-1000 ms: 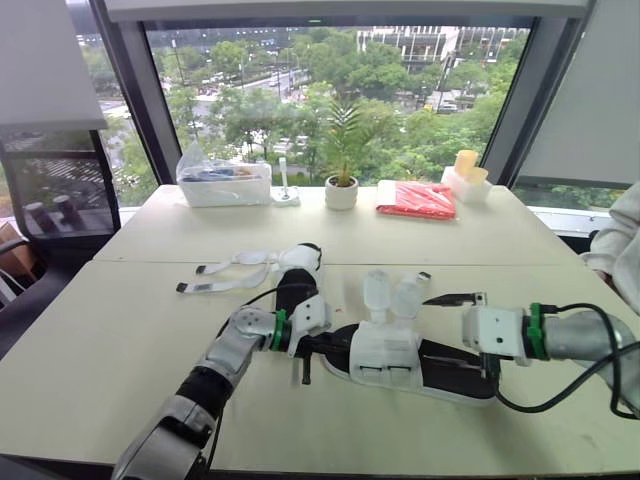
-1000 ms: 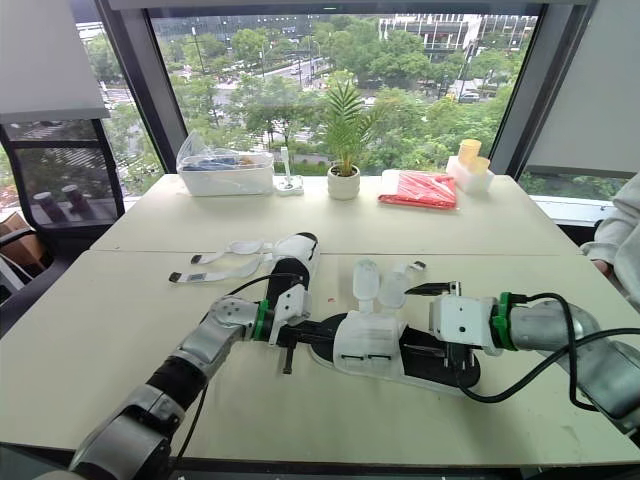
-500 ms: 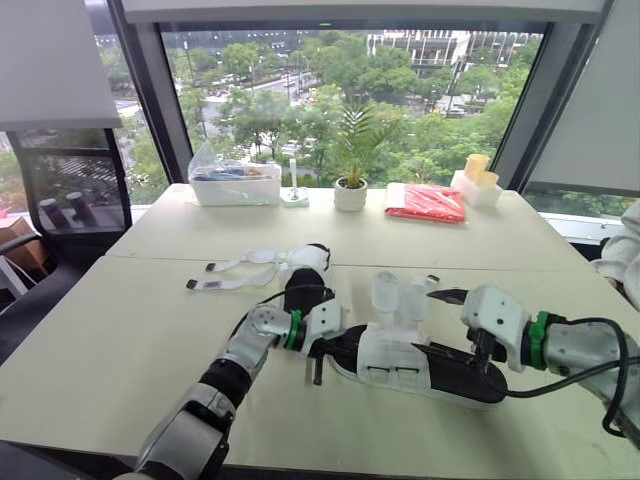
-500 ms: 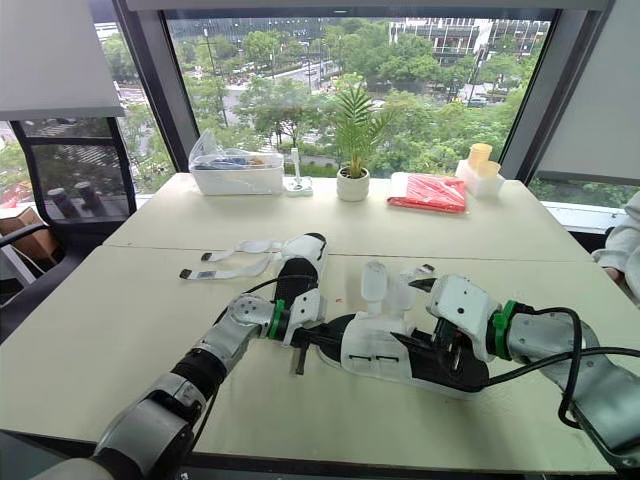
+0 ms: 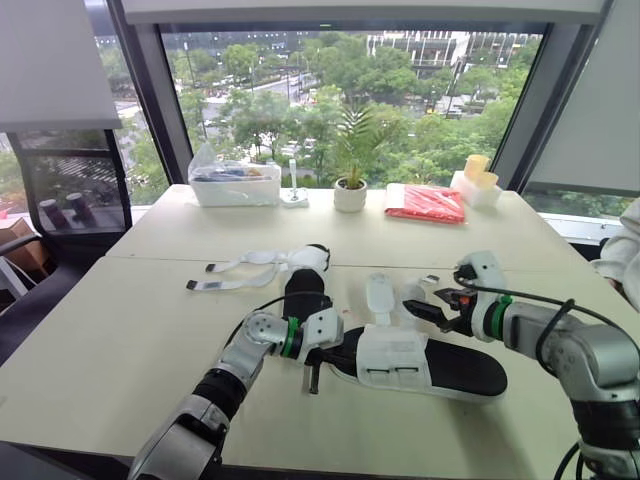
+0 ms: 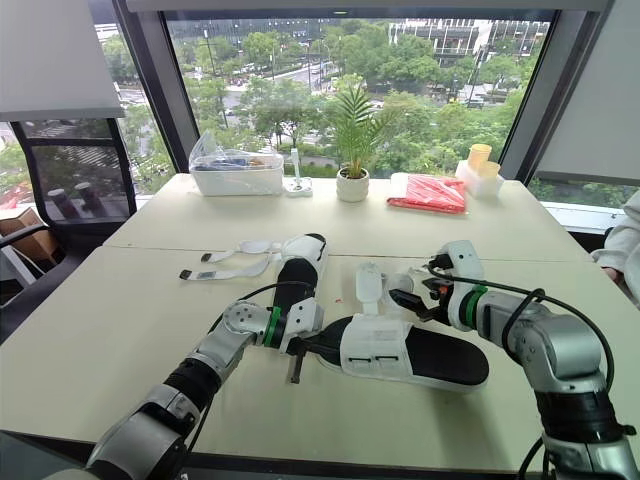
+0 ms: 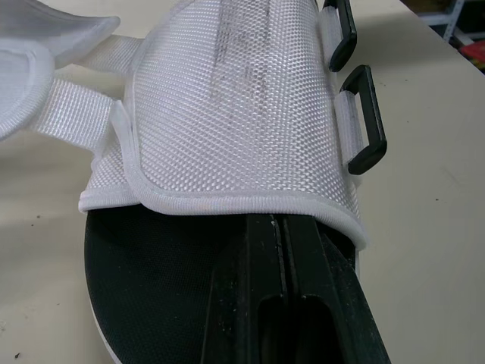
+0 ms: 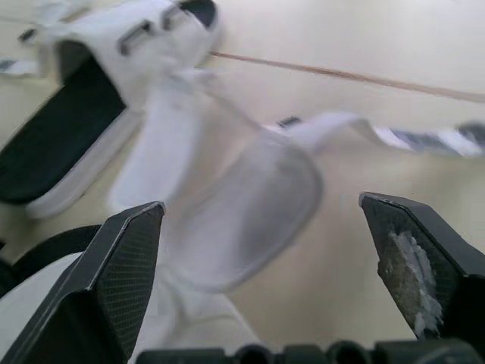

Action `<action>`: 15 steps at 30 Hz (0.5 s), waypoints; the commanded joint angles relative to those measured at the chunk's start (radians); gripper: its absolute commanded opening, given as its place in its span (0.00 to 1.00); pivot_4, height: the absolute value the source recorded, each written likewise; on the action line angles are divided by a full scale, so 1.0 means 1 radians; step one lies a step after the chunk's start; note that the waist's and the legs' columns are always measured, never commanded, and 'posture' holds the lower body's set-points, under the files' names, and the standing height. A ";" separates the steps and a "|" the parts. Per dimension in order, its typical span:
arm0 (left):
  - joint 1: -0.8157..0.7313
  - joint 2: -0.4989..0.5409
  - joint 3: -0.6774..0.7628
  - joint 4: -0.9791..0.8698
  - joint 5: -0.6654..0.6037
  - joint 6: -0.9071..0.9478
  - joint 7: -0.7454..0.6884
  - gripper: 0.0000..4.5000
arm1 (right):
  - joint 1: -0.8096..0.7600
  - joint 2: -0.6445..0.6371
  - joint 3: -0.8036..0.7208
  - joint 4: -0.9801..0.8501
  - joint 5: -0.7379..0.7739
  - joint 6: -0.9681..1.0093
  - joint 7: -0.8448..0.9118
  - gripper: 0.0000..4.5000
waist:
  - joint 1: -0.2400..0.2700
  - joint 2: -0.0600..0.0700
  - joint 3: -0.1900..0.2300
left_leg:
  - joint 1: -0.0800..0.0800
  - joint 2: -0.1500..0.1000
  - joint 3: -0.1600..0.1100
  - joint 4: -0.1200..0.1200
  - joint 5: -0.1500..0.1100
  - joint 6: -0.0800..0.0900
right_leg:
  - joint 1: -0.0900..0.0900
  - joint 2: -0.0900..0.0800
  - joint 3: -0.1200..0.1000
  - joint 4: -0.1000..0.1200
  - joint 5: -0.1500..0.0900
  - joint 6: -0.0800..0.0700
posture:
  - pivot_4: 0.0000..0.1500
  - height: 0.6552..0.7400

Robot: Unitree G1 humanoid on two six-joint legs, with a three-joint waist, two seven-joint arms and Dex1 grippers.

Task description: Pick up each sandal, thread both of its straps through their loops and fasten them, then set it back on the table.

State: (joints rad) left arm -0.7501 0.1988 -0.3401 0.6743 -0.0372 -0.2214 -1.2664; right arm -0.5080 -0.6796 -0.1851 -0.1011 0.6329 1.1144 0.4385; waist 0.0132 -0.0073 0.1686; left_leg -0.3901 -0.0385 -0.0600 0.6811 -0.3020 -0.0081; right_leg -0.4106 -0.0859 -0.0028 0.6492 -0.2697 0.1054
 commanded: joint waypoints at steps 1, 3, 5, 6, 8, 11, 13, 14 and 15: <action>0.030 0.004 -0.032 -0.004 0.020 0.047 -0.025 0.00 | -0.092 0.049 -0.085 0.127 0.064 0.088 0.006 0.99 | -0.003 0.000 0.000 | 0.000 0.000 0.000 0.000 0.000 0.000 | 0.000 0.000 0.000 0.000 0.000 0.000 | 1.00 0.97; 0.031 0.002 -0.029 -0.013 0.016 0.060 -0.023 0.00 | -0.159 0.077 -0.113 0.238 0.070 0.119 0.000 0.99 | -0.004 0.001 -0.001 | 0.000 0.000 0.001 0.000 0.000 0.000 | 0.000 0.000 0.000 0.000 0.000 0.000 | 1.00 0.97; 0.033 0.004 -0.032 -0.019 0.024 0.054 -0.017 0.00 | -0.223 0.099 -0.123 0.332 0.057 0.121 -0.011 0.99 | -0.005 0.002 -0.001 | 0.000 0.000 0.001 0.001 0.000 0.000 | 0.000 0.000 0.000 0.001 0.000 0.000 | 1.00 0.97; 0.034 0.006 -0.034 -0.021 0.027 0.051 -0.016 0.00 | -0.255 0.109 -0.127 0.378 0.055 0.126 -0.011 0.99 | -0.004 0.002 -0.001 | 0.000 0.000 0.002 0.001 0.000 0.000 | 0.000 0.000 0.000 0.001 0.000 0.000 | 1.00 0.97; 0.037 0.006 -0.036 -0.025 0.030 0.050 -0.014 0.00 | -0.318 0.128 -0.140 0.474 0.057 0.134 -0.003 0.99 | -0.004 0.002 -0.001 | 0.000 0.000 0.001 0.000 0.000 0.000 | 0.000 0.000 0.000 0.001 0.000 0.000 | 1.00 0.97; 0.049 0.005 -0.033 -0.044 0.025 0.066 -0.005 0.00 | -0.397 0.149 -0.152 0.625 0.031 0.101 -0.014 0.99 | -0.003 0.002 -0.001 | 0.000 0.000 0.001 0.000 0.000 0.000 | 0.000 0.000 0.000 0.000 0.000 0.000 | 1.00 0.97; 0.059 0.007 -0.033 -0.063 0.022 0.076 -0.002 0.00 | -0.440 0.159 -0.157 0.717 0.012 0.064 -0.018 0.99 | -0.003 0.002 -0.001 | 0.000 0.000 0.001 0.000 0.000 0.000 | 0.000 0.000 0.000 0.000 0.000 0.000 | 1.00 0.97; 0.065 0.010 -0.033 -0.073 0.021 0.081 -0.001 0.00 | -0.462 0.164 -0.158 0.765 0.002 0.040 -0.019 0.99 | -0.004 0.003 -0.002 | 0.000 -0.001 0.001 0.000 0.000 0.000 | 0.000 -0.001 0.000 0.000 0.000 0.000 | 1.00 0.97; 0.072 0.013 -0.033 -0.084 0.021 0.086 0.001 0.00 | -0.485 0.168 -0.159 0.814 -0.012 0.010 -0.021 0.99 | -0.003 0.003 -0.002 | 0.000 -0.001 0.001 0.000 0.000 0.000 | -0.001 -0.001 0.000 0.000 0.000 0.000 | 1.00 0.97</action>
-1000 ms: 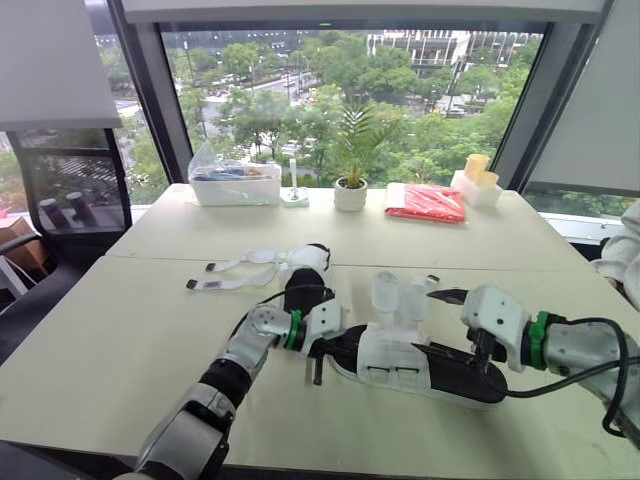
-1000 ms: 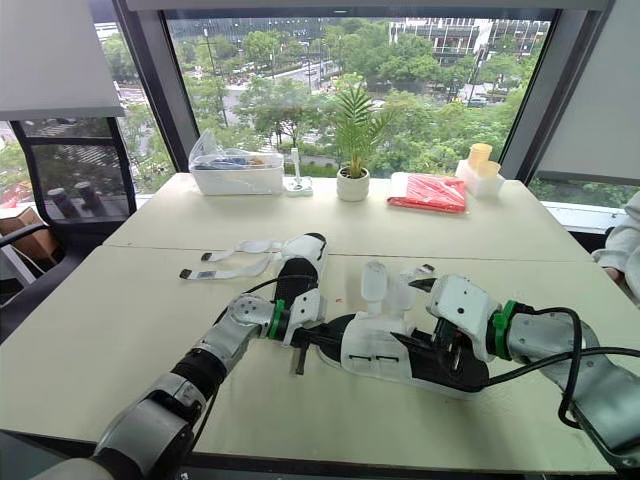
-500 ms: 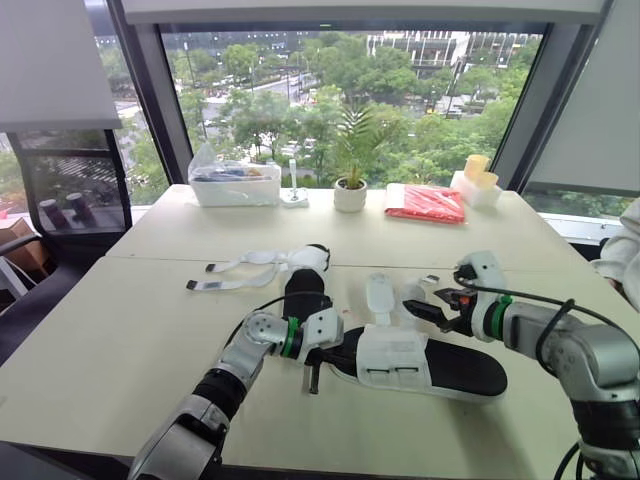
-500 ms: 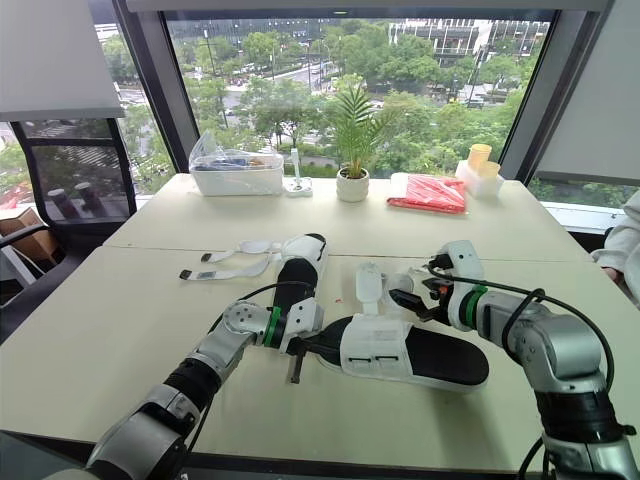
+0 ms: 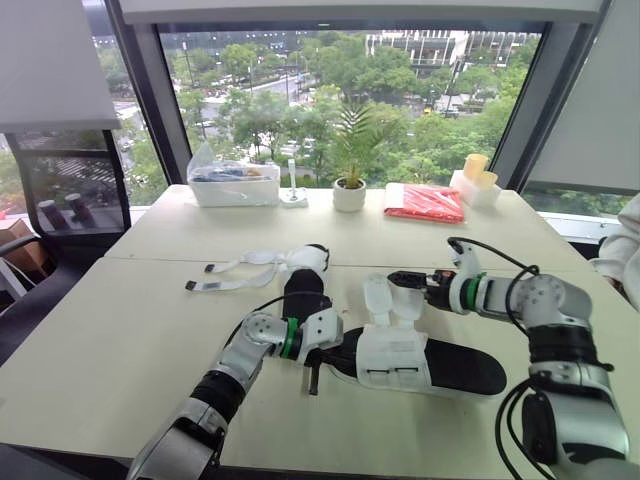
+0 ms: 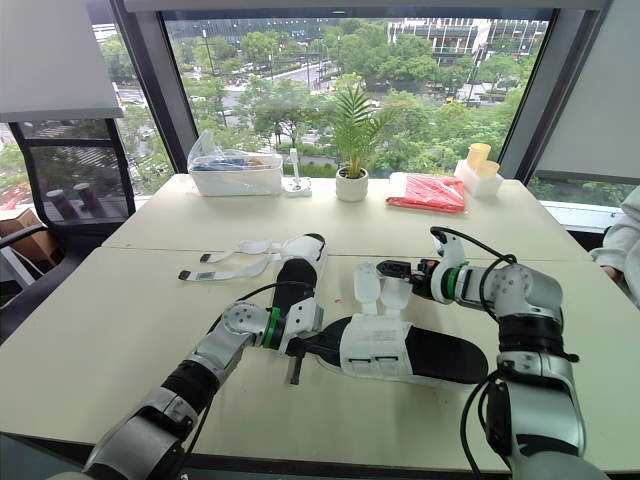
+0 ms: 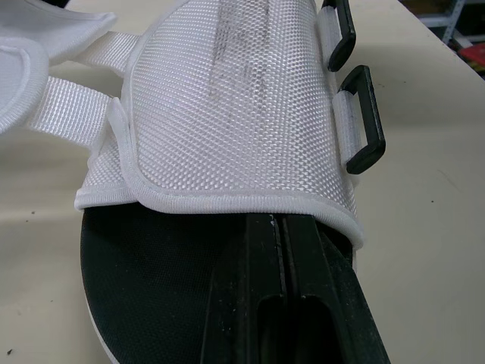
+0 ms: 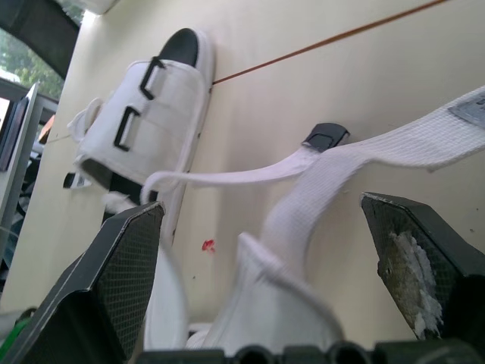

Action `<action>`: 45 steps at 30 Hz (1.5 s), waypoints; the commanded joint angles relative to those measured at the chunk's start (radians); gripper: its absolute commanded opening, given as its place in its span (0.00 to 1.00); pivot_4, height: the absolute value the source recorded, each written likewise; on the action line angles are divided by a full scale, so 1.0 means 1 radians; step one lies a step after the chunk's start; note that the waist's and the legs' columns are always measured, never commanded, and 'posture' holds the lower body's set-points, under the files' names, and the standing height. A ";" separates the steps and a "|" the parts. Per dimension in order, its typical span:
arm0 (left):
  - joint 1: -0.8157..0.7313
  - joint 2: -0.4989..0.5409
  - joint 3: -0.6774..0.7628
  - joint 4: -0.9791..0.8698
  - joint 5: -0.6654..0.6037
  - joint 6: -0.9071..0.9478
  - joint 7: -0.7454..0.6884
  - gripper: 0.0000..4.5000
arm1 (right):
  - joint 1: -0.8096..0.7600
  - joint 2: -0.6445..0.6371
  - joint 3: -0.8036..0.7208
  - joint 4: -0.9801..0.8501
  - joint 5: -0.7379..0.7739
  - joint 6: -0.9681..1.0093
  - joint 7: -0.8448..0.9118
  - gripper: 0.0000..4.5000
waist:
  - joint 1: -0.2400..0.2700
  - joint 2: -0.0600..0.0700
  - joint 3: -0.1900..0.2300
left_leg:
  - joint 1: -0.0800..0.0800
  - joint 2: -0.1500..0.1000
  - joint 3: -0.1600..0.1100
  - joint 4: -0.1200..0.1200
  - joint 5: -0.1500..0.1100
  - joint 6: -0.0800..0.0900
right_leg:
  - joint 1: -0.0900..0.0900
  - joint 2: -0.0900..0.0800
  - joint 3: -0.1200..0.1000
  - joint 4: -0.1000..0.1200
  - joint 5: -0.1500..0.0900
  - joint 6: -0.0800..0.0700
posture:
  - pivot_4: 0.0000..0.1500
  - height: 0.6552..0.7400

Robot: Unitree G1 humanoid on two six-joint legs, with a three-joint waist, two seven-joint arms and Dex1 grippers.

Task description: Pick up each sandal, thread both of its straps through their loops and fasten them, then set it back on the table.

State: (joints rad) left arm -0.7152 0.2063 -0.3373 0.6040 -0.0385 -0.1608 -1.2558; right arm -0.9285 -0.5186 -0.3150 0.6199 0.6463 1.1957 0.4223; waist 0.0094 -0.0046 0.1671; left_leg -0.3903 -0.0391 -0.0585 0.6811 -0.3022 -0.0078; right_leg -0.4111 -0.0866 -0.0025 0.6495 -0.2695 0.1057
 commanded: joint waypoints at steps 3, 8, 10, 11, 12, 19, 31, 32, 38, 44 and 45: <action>0.052 0.012 -0.037 -0.039 0.027 0.035 0.000 0.00 | -0.124 0.013 -0.033 0.221 -0.069 -0.164 -0.016 0.99 | -0.005 0.000 0.000 | 0.000 0.000 0.000 0.000 0.000 0.000 | 0.000 0.000 0.000 0.000 0.000 0.000 | 1.00 0.97; 0.085 0.031 -0.037 -0.092 0.022 0.058 0.007 0.00 | -0.190 0.004 -0.006 0.340 -0.129 -0.266 0.048 0.88 | -0.007 0.000 0.000 | 0.000 0.000 0.000 -0.001 0.000 0.000 | -0.001 0.000 0.000 0.000 0.000 0.000 | 1.00 0.97; 0.094 0.036 -0.037 -0.102 0.021 0.065 0.009 0.00 | -0.218 -0.003 -0.020 0.389 -0.142 -0.302 0.049 0.72 | -0.009 0.000 0.000 | 0.000 0.000 0.000 -0.001 0.000 -0.001 | -0.001 0.000 0.000 0.000 0.000 0.000 | 1.00 0.97; 0.097 0.037 -0.038 -0.104 0.022 0.066 0.011 0.00 | -0.232 -0.006 -0.028 0.410 -0.146 -0.317 0.047 0.61 | -0.012 0.000 0.000 | 0.000 0.000 0.000 -0.001 0.000 -0.001 | -0.001 0.000 0.000 0.000 0.000 0.000 | 1.00 0.97; 0.098 0.038 -0.038 -0.106 0.023 0.068 0.013 0.00 | -0.243 -0.010 -0.034 0.427 -0.148 -0.328 0.050 0.48 | -0.013 0.000 0.000 | 0.000 0.000 0.000 -0.001 0.000 -0.001 | -0.001 0.000 0.000 0.000 0.000 0.000 | 1.00 0.97; 0.091 0.025 -0.043 -0.100 0.026 0.069 0.023 0.00 | -0.275 -0.029 -0.051 0.432 -0.132 -0.289 0.125 0.02 | -0.019 0.001 0.000 | 0.000 0.000 0.000 -0.001 0.000 -0.001 | 0.000 -0.001 0.000 0.000 0.000 0.000 | 1.00 0.97; 0.054 -0.003 -0.047 -0.043 0.030 0.043 0.014 0.00 | -0.135 -0.014 0.021 0.181 -0.158 -0.228 0.199 0.30 | 0.000 0.001 -0.001 | 0.000 -0.002 0.000 0.000 0.000 -0.001 | 0.000 -0.002 0.000 0.000 0.000 0.000 | 1.00 0.97; 0.056 -0.004 -0.048 -0.044 0.030 0.042 0.013 0.00 | -0.138 -0.017 0.024 0.192 -0.164 -0.232 0.198 0.42 | 0.000 0.002 -0.001 | 0.000 -0.002 0.000 0.000 0.000 -0.001 | 0.000 -0.002 0.000 0.000 0.000 0.000 | 1.00 0.97; 0.061 -0.003 -0.050 -0.050 0.031 0.042 0.010 0.00 | -0.177 -0.020 0.024 0.321 -0.203 -0.238 0.164 0.99 | 0.000 0.002 -0.001 | 0.000 -0.002 0.000 0.000 0.000 -0.001 | 0.000 -0.002 0.001 0.000 0.000 0.000 | 1.00 0.97; 0.063 0.001 -0.051 -0.053 0.039 0.035 0.020 0.00 | -0.224 0.012 0.041 0.426 -0.238 -0.277 0.195 0.99 | -0.002 0.002 -0.001 | 0.000 -0.002 0.000 0.000 0.000 -0.001 | 0.000 -0.002 0.001 0.000 0.000 0.000 | 1.00 0.97; 0.064 0.001 -0.049 -0.054 0.039 0.035 0.024 0.00 | -0.233 0.020 0.040 0.440 -0.242 -0.288 0.203 0.99 | -0.003 0.002 -0.001 | 0.000 -0.002 0.000 0.000 0.000 -0.001 | 0.000 -0.002 0.001 0.000 0.000 0.000 | 1.00 0.97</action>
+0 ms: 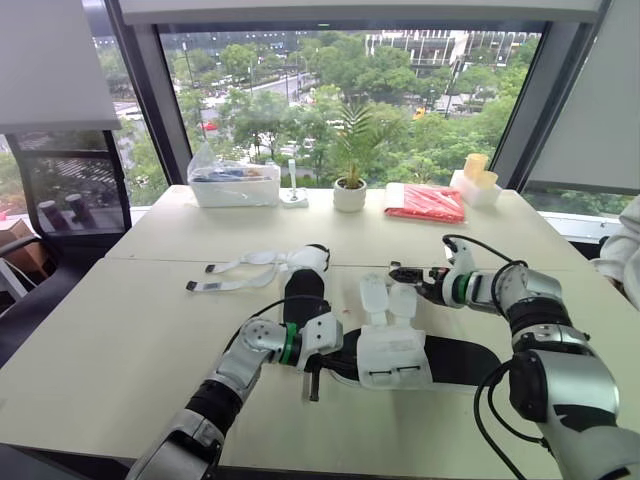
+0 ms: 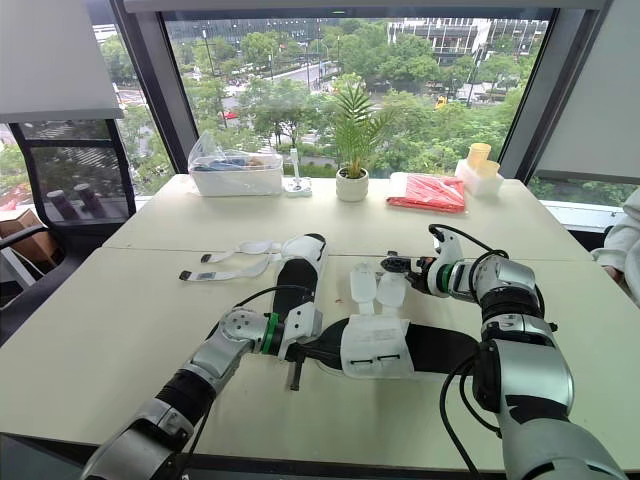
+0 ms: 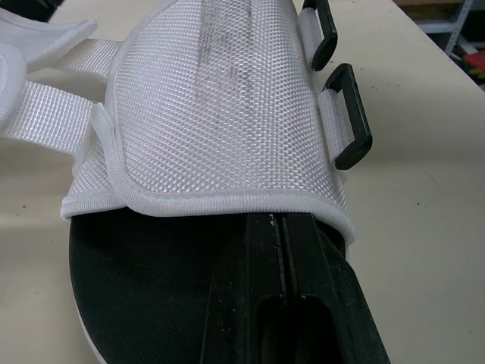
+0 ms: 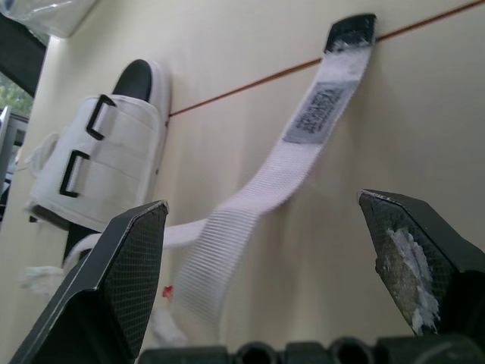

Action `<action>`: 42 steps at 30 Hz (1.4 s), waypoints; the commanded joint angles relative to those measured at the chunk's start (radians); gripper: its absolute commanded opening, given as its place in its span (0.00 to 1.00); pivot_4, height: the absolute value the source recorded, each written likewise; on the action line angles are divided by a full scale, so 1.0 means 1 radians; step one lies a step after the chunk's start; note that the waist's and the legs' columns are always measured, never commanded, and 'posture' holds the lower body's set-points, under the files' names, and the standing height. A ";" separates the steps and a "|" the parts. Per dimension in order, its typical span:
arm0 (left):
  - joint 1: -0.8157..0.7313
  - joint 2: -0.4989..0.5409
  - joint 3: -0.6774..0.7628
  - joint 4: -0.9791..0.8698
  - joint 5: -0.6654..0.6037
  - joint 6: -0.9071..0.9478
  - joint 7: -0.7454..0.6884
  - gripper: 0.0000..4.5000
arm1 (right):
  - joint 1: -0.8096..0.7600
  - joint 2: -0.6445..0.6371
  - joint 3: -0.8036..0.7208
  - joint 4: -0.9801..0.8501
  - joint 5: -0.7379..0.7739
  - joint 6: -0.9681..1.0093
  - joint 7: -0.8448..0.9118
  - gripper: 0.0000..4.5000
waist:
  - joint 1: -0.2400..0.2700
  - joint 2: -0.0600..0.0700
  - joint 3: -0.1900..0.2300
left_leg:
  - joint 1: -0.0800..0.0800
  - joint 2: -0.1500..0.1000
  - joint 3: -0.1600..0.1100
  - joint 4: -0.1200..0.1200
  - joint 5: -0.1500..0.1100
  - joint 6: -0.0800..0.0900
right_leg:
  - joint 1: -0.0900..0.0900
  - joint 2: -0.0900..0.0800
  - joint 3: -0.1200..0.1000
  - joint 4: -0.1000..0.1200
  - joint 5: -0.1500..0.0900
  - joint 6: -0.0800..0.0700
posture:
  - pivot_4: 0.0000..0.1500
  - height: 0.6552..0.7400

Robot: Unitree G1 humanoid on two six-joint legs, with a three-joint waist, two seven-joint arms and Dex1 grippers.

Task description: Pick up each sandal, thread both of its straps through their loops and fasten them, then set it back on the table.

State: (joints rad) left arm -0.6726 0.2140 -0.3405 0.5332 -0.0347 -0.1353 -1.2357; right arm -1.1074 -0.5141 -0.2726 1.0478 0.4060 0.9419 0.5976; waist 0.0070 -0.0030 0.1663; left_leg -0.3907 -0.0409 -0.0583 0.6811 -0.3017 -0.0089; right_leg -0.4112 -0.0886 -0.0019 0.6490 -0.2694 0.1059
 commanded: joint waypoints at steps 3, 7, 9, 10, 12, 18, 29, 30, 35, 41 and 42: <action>0.026 -0.006 -0.041 0.009 0.034 0.011 0.012 0.00 | -0.087 0.029 -0.015 0.064 -0.012 -0.074 0.028 0.99 | 0.000 0.000 0.000 | 0.000 0.000 0.000 0.000 0.000 0.000 | 0.000 0.000 0.000 0.000 0.000 0.000 | 1.00 0.97; 0.039 -0.001 -0.039 -0.010 0.033 0.016 0.023 0.00 | -0.119 0.040 -0.015 0.116 -0.026 -0.109 0.033 0.99 | 0.003 0.000 0.000 | 0.000 0.000 0.000 0.000 0.001 -0.001 | 0.000 0.000 0.000 0.000 0.000 0.000 | 1.00 0.97; 0.047 0.002 -0.037 -0.021 0.032 0.022 0.029 0.00 | -0.132 0.048 -0.019 0.137 -0.030 -0.129 0.028 0.88 | 0.002 0.000 0.000 | 0.000 0.000 0.000 0.000 0.001 -0.001 | 0.000 0.000 0.000 0.000 0.000 0.000 | 1.00 0.97; 0.050 0.003 -0.037 -0.027 0.032 0.024 0.032 0.00 | -0.138 0.051 -0.023 0.145 -0.033 -0.139 0.026 0.84 | 0.000 0.000 0.000 | 0.000 0.000 0.000 0.000 0.001 -0.001 | 0.000 0.000 0.000 0.000 0.000 0.000 | 1.00 0.97; 0.056 0.007 -0.036 -0.036 0.031 0.029 0.036 0.00 | -0.146 0.055 -0.028 0.157 -0.036 -0.154 0.027 0.61 | -0.001 0.000 0.000 | 0.000 0.000 0.000 0.000 0.001 -0.002 | 0.000 0.000 0.000 0.000 0.000 0.000 | 1.00 0.97; 0.070 0.015 -0.034 -0.064 0.028 0.046 0.049 0.00 | -0.159 0.051 -0.038 0.164 -0.030 -0.157 0.071 0.01 | -0.001 0.000 0.000 | 0.000 0.000 -0.001 0.000 0.001 -0.002 | 0.000 0.000 0.000 0.000 0.000 0.000 | 1.00 0.97; 0.092 0.015 -0.045 -0.107 0.023 0.073 0.051 0.00 | 0.235 0.010 0.101 -0.746 0.005 -0.137 0.274 0.01 | 0.005 0.000 0.000 | -0.001 0.000 -0.002 -0.001 0.000 0.000 | -0.001 0.000 0.000 -0.001 0.000 0.000 | 1.00 0.97; 0.094 0.016 -0.045 -0.109 0.023 0.075 0.049 0.00 | 0.304 0.015 0.108 -0.864 -0.002 -0.170 0.253 0.01 | 0.003 0.000 0.000 | -0.001 0.000 -0.002 -0.001 0.000 0.000 | -0.001 0.000 0.000 -0.001 0.000 0.000 | 1.00 0.97; 0.092 0.016 -0.049 -0.098 0.024 0.068 0.042 0.00 | 0.690 -0.026 0.242 -1.264 -0.229 -0.620 0.191 0.01 | 0.004 0.000 0.000 | -0.001 0.000 -0.001 -0.001 0.000 0.000 | -0.002 0.000 0.000 -0.001 0.000 0.001 | 1.00 0.97; 0.083 0.010 -0.054 -0.078 0.026 0.055 0.035 0.00 | 0.913 -0.163 0.352 -1.211 -0.742 -1.477 -0.101 0.01 | 0.002 0.000 0.000 | 0.001 -0.002 0.000 0.000 0.000 0.000 | 0.001 0.001 0.000 -0.001 0.000 0.002 | 1.00 0.97; 0.082 0.007 -0.055 -0.075 0.025 0.054 0.034 0.00 | 0.926 -0.197 0.358 -1.174 -0.884 -1.603 -0.222 0.01 | 0.003 0.000 0.000 | 0.002 -0.002 0.000 0.000 0.000 0.000 | 0.002 0.001 0.000 -0.001 0.000 0.002 | 1.00 0.97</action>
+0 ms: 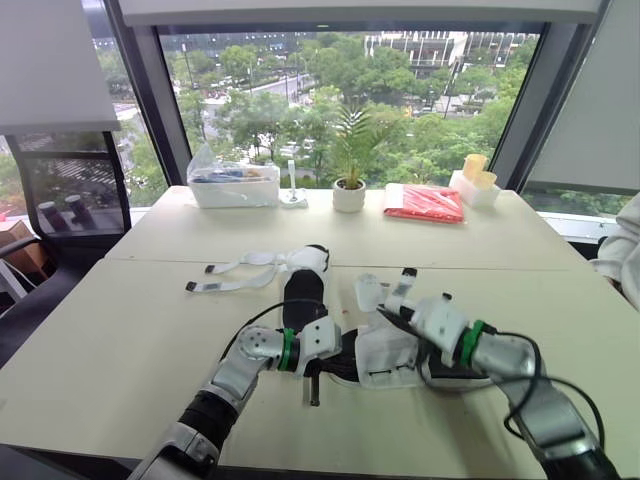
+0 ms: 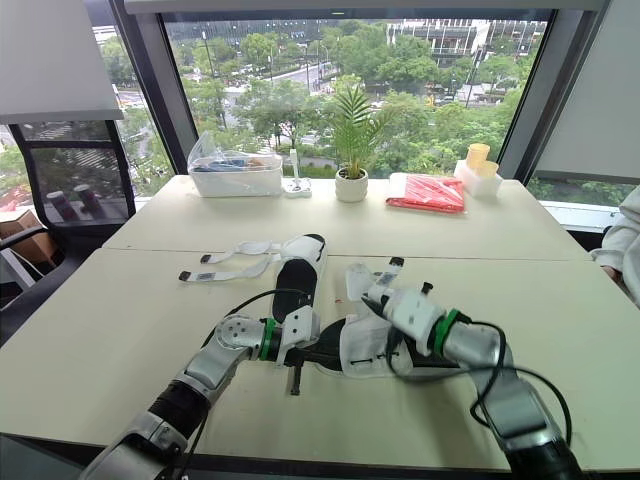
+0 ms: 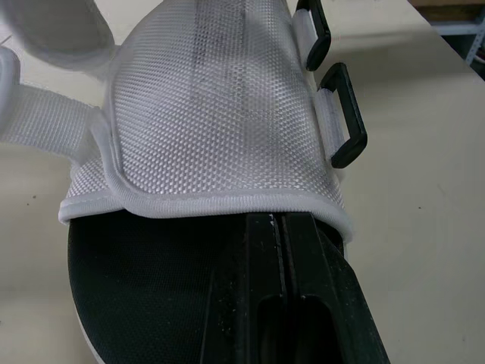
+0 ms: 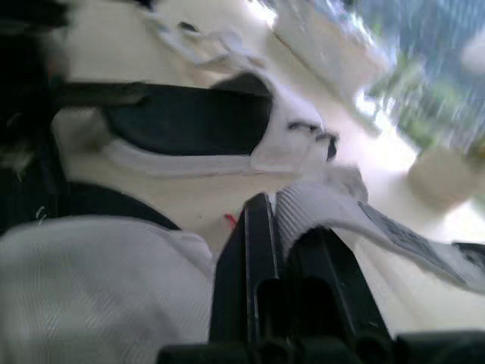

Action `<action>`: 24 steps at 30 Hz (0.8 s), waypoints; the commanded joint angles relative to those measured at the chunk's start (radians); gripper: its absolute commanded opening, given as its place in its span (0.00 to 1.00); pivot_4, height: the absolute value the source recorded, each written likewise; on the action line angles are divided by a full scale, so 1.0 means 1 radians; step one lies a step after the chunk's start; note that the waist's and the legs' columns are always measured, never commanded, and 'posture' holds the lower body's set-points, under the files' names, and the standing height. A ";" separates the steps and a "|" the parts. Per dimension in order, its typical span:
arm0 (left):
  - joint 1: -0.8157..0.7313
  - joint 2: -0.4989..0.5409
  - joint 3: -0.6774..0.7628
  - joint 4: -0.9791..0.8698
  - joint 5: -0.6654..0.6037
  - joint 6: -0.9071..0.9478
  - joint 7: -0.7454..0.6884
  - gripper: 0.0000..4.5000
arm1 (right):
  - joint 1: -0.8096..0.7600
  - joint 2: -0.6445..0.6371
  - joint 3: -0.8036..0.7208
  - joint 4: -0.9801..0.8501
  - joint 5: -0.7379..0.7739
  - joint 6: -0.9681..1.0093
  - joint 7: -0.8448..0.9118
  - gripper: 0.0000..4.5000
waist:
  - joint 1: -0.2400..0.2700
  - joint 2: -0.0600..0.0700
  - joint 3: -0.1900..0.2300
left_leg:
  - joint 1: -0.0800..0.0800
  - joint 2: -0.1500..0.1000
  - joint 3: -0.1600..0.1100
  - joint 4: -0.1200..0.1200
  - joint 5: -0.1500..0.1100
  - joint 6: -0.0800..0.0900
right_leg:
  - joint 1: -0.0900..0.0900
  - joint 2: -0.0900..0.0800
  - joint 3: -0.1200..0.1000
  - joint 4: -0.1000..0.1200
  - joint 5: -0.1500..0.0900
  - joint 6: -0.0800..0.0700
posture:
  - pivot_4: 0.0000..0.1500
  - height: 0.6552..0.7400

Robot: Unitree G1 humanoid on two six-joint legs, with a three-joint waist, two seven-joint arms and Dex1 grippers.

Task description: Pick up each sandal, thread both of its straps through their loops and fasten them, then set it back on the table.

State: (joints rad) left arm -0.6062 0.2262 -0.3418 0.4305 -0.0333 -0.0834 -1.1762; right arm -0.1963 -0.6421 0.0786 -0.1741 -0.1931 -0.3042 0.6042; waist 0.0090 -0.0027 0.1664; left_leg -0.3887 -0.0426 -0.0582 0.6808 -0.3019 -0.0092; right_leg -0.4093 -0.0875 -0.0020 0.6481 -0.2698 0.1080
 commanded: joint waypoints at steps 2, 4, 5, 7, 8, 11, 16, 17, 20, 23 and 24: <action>0.013 -0.008 -0.055 0.032 0.024 0.000 -0.027 0.00 | 0.020 -0.109 0.012 0.107 -0.485 -0.504 -0.418 0.01 | 0.002 -0.001 0.000 | 0.001 -0.001 0.000 0.000 0.000 0.000 | 0.001 0.000 0.000 0.000 0.000 0.000 | 1.00 0.97; 0.012 -0.010 -0.057 0.035 0.025 -0.004 -0.031 0.00 | 0.021 -0.137 0.028 0.171 -0.634 -0.605 -0.587 0.01 | 0.003 -0.001 0.000 | 0.001 -0.002 0.000 0.000 0.003 -0.005 | 0.001 0.000 0.000 0.000 0.000 0.000 | 1.00 0.97; 0.011 -0.010 -0.057 0.036 0.025 -0.005 -0.032 0.00 | 0.016 -0.148 0.038 0.198 -0.686 -0.643 -0.651 0.01 | 0.003 -0.001 0.000 | 0.001 -0.002 0.000 0.000 0.003 -0.005 | 0.001 0.000 0.001 0.000 0.000 0.000 | 1.00 0.97; 0.009 -0.012 -0.058 0.039 0.027 -0.007 -0.032 0.00 | 0.010 -0.180 0.059 0.247 -0.826 -0.674 -0.827 0.01 | 0.003 0.000 -0.001 | 0.001 -0.002 0.000 0.000 0.003 -0.005 | 0.001 0.000 0.001 0.000 0.000 0.000 | 1.00 0.97; 0.009 -0.013 -0.057 0.040 0.027 -0.007 -0.031 0.00 | 0.008 -0.193 0.069 0.263 -0.889 -0.666 -0.904 0.01 | 0.003 0.000 -0.001 | 0.001 -0.002 0.000 0.000 0.003 -0.005 | 0.001 0.000 0.001 0.000 0.000 0.000 | 1.00 0.97; 0.014 -0.014 -0.058 0.034 0.028 -0.005 -0.028 0.00 | -0.005 -0.227 0.129 0.314 -1.031 -0.639 -1.104 0.01 | 0.003 -0.001 -0.001 | 0.001 -0.002 0.000 0.000 0.003 -0.006 | 0.002 0.000 0.001 0.000 -0.001 0.000 | 1.00 0.97; 0.029 -0.012 -0.056 0.016 0.026 0.005 -0.023 0.00 | -0.017 -0.269 0.180 0.358 -1.013 -0.652 -1.157 0.01 | 0.003 -0.001 -0.002 | 0.003 -0.002 -0.001 0.000 0.003 -0.005 | 0.005 0.000 0.002 -0.001 -0.001 0.000 | 1.00 0.97; 0.033 -0.011 -0.056 0.011 0.026 0.007 -0.022 0.00 | -0.014 -0.280 0.179 0.355 -0.983 -0.663 -1.145 0.07 | 0.003 -0.001 -0.002 | 0.003 -0.002 -0.001 0.000 0.002 -0.004 | 0.005 0.000 0.002 -0.001 -0.001 0.000 | 1.00 0.97; 0.041 -0.008 -0.055 0.002 0.026 0.010 -0.022 0.00 | -0.007 -0.305 0.180 0.354 -0.890 -0.693 -1.087 0.30 | 0.002 -0.001 -0.002 | 0.004 -0.002 -0.001 0.000 0.001 -0.001 | 0.006 0.000 0.002 -0.002 -0.001 0.000 | 1.00 0.97; 0.051 -0.006 -0.056 -0.009 0.024 0.015 -0.022 0.00 | 0.020 -0.360 0.168 0.318 -0.751 -0.727 -0.978 0.63 | 0.002 -0.001 -0.002 | 0.011 0.000 -0.001 -0.001 -0.001 0.002 | 0.013 0.000 0.002 -0.003 -0.001 0.000 | 1.00 0.97; 0.053 -0.005 -0.056 -0.011 0.024 0.017 -0.022 0.00 | 0.029 -0.375 0.161 0.298 -0.721 -0.732 -0.951 0.75 | 0.002 -0.001 -0.002 | 0.015 0.001 -0.001 -0.002 -0.002 0.003 | 0.017 0.000 0.002 -0.005 -0.001 0.001 | 1.00 0.97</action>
State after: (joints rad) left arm -0.5776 0.2164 -0.3497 0.4170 -0.0324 -0.0808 -1.1837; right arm -0.1862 -0.9933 0.2459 0.1417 -0.9559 -1.0195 -0.4099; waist 0.0111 -0.0037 0.1644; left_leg -0.3718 -0.0417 -0.0593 0.6785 -0.3046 -0.0044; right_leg -0.3893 -0.0872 -0.0005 0.6422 -0.2717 0.1093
